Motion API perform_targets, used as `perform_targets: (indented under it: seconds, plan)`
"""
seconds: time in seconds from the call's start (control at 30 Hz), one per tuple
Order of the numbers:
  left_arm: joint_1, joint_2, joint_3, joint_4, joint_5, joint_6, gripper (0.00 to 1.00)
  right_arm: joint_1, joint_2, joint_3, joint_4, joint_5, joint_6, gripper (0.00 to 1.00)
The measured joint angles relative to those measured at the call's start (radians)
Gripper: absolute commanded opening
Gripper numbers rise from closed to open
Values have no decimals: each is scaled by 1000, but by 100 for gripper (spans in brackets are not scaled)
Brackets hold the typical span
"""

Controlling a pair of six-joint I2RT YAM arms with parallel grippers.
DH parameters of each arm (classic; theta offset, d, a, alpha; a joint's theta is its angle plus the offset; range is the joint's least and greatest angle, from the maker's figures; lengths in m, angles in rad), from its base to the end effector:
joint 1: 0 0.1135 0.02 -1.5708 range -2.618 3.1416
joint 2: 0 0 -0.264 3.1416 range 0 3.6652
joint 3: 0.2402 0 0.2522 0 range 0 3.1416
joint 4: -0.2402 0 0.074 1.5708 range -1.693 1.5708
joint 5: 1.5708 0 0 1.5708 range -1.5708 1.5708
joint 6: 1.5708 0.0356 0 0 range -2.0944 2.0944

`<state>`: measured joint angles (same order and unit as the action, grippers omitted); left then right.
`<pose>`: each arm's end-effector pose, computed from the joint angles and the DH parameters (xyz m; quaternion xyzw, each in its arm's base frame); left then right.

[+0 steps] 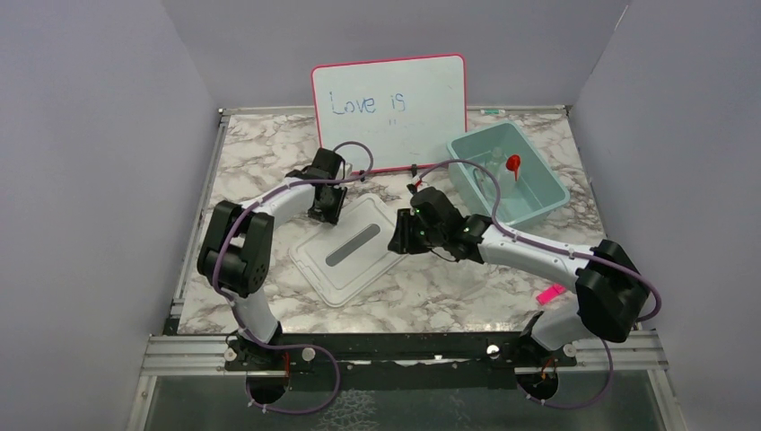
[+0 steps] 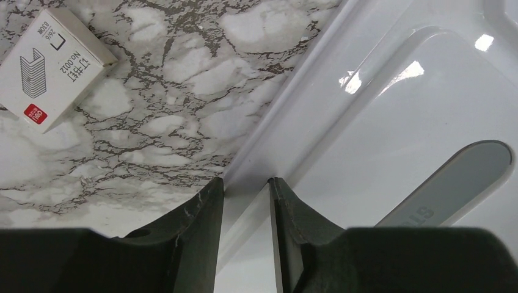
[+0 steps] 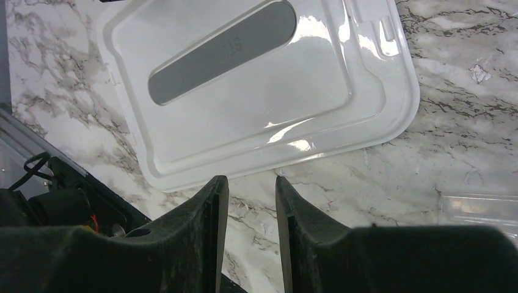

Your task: Organize the chemistry lab equipment

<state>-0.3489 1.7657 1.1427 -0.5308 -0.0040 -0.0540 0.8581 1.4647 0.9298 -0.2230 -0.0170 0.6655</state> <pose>0.3285 -0.1193 0.1781 0.1433 0.9678 -0.0395 0.2032 0.2042 0.2372 0.2274 -0.0917 0.9139 0.2785 0.2807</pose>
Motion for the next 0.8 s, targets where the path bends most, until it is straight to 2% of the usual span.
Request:
perform_targets:
  seconds: [0.13,0.33,0.53,0.8]
  plan:
    - [-21,8,0,5,-41,7,36,0,-1,-3,6,0,0,38]
    - [-31,11,2,5,-64,23,15,0,-4,-22,14,0,3,38]
    - [-53,-3,-8,8,-84,18,11,0,-8,-39,16,-1,17,39]
    - [-101,-202,-180,-19,-68,-130,4,0,-7,-53,11,6,84,39]
